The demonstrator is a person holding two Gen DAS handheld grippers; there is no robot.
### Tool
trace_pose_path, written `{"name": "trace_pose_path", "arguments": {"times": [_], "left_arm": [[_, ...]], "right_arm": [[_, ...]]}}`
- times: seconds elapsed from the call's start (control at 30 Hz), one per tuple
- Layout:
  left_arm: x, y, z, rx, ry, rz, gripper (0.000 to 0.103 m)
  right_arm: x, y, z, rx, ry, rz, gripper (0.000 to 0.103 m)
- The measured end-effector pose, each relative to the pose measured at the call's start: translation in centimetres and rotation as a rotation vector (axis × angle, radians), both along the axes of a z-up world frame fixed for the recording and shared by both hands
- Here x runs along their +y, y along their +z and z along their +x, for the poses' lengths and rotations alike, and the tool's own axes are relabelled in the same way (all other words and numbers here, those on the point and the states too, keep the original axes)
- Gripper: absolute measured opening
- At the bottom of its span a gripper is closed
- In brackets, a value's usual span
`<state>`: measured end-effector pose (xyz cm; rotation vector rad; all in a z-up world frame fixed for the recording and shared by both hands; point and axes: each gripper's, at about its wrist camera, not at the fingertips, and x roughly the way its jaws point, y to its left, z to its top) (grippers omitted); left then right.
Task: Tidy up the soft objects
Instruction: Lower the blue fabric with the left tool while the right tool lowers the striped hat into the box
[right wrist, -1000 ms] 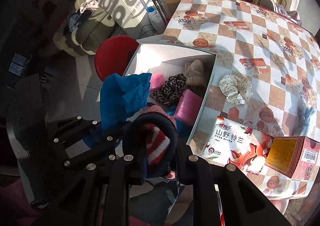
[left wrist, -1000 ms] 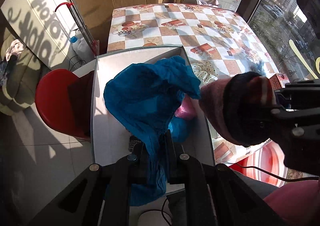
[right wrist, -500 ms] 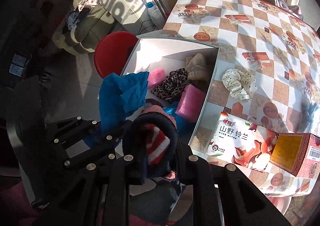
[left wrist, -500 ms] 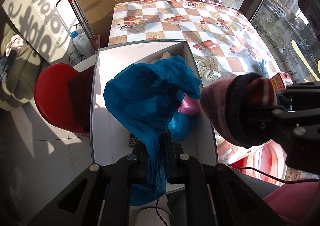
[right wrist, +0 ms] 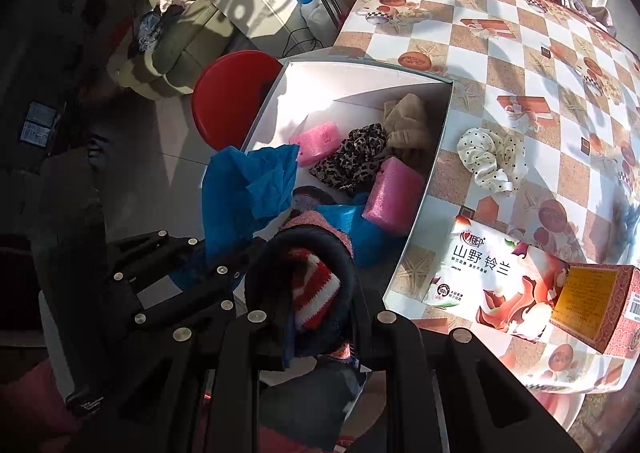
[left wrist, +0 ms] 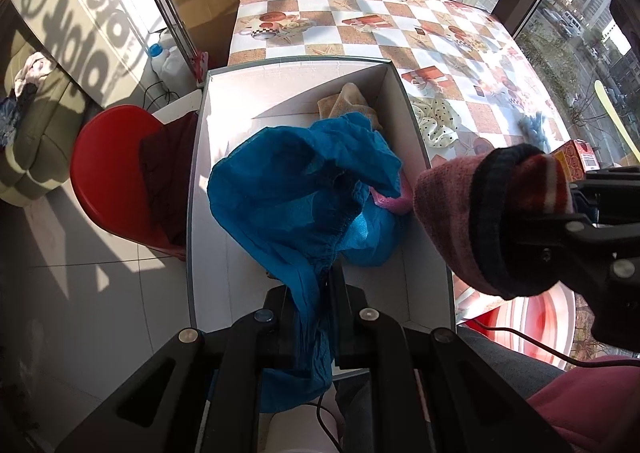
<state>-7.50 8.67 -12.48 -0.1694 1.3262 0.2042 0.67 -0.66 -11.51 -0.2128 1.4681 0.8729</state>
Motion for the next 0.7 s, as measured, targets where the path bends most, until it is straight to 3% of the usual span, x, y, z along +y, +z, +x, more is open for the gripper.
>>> {"name": "trace_pose_path", "arguments": {"times": [0.7], "left_arm": [[0.9,-1.3,-0.9,0.054,0.010,-0.010,0.013]], "right_arm": [[1.3,-1.2,-0.7,0.049,0.037,-0.018,0.021]]}}
